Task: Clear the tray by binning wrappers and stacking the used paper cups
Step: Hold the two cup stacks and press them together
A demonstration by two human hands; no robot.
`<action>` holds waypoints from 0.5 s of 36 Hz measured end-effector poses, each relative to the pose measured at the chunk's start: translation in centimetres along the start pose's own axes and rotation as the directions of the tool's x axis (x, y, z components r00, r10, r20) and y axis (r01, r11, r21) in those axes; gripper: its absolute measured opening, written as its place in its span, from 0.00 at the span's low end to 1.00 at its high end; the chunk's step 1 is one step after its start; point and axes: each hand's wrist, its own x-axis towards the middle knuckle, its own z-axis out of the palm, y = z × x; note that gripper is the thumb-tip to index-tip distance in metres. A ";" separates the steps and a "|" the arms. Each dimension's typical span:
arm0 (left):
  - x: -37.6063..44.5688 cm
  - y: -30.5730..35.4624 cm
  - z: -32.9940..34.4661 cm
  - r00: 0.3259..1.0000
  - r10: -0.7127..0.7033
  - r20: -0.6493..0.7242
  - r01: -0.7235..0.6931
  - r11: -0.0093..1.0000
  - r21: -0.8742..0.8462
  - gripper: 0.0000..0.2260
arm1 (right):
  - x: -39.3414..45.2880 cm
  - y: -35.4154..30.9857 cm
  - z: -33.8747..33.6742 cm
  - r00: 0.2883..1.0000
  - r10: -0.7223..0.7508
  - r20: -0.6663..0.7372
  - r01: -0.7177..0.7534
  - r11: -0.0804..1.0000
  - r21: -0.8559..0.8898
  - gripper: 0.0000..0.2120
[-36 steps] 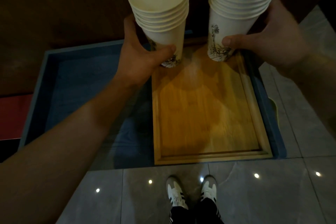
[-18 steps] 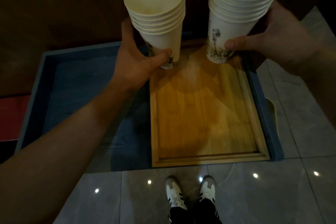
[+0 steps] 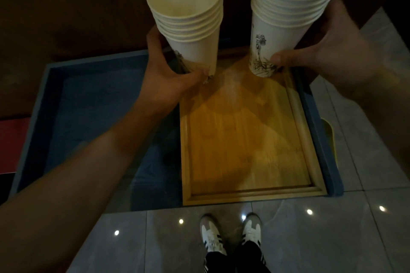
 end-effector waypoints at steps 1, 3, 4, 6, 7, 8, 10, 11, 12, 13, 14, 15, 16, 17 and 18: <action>0.1 0.1 0.0 1.000 -0.001 -0.005 0.001 1.000 -0.012 0.43 | 0.0 0.0 0.1 1.000 -0.014 -0.004 0.014 1.000 0.002 0.53; 0.3 0.2 -0.1 1.000 -0.005 -0.012 0.005 0.999 -0.038 0.42 | 0.0 -0.1 0.4 0.999 -0.032 -0.020 0.032 0.999 0.004 0.52; 0.4 0.3 -0.1 1.000 -0.007 -0.013 0.006 0.999 -0.047 0.42 | 0.0 -0.2 0.6 0.999 -0.035 -0.029 0.036 0.999 0.006 0.52; 0.5 0.4 -0.1 1.000 -0.009 -0.010 0.008 0.998 -0.057 0.41 | -0.1 -0.3 0.8 0.999 -0.040 -0.037 0.041 0.999 0.013 0.50; 0.5 0.5 -0.2 1.000 -0.006 -0.009 0.006 0.999 -0.054 0.41 | -0.1 -0.3 0.8 0.998 -0.042 -0.038 0.043 0.999 0.013 0.50; 0.5 0.5 -0.2 1.000 -0.003 -0.008 0.002 0.999 -0.047 0.41 | -0.1 -0.3 0.8 0.998 -0.041 -0.039 0.042 0.999 0.007 0.49; 0.5 0.4 -0.3 1.000 0.004 -0.005 -0.005 0.999 -0.036 0.41 | -0.2 -0.4 0.8 0.999 -0.041 -0.036 0.041 0.999 -0.013 0.49; 0.5 0.4 -0.4 1.000 0.008 -0.006 -0.008 1.000 -0.030 0.41 | -0.2 -0.4 0.7 0.999 -0.043 -0.032 0.042 0.999 -0.024 0.48; 0.5 0.4 -0.4 1.000 0.012 -0.008 -0.012 1.000 -0.025 0.41 | -0.2 -0.4 0.6 0.999 -0.045 -0.027 0.044 0.998 -0.036 0.48; 0.4 0.3 -0.4 1.000 0.015 -0.010 -0.015 1.000 -0.019 0.41 | -0.2 -0.5 0.5 0.999 -0.045 -0.023 0.044 0.998 -0.043 0.48; 0.4 0.3 -0.4 1.000 0.016 -0.014 -0.016 1.000 -0.016 0.41 | -0.2 -0.6 0.5 0.999 -0.038 -0.020 0.037 0.998 -0.044 0.48; 0.3 0.2 -0.4 1.000 0.017 -0.017 -0.017 1.000 -0.014 0.41 | -0.2 -0.7 0.4 1.000 -0.027 -0.016 0.026 0.999 -0.041 0.49; 0.3 0.2 -0.4 1.000 0.020 -0.021 -0.020 1.000 -0.014 0.41 | -0.2 -0.8 0.4 1.000 -0.018 -0.009 0.017 0.999 -0.040 0.49; 0.3 0.1 -0.4 0.999 0.026 -0.025 -0.026 1.000 -0.010 0.41 | -0.1 -0.8 0.4 1.000 -0.016 -0.002 0.015 0.999 -0.042 0.49; 0.3 0.1 -0.4 0.999 0.031 -0.030 -0.031 1.000 -0.003 0.40 | -0.1 -0.9 0.3 1.000 -0.017 0.004 0.017 0.999 -0.046 0.49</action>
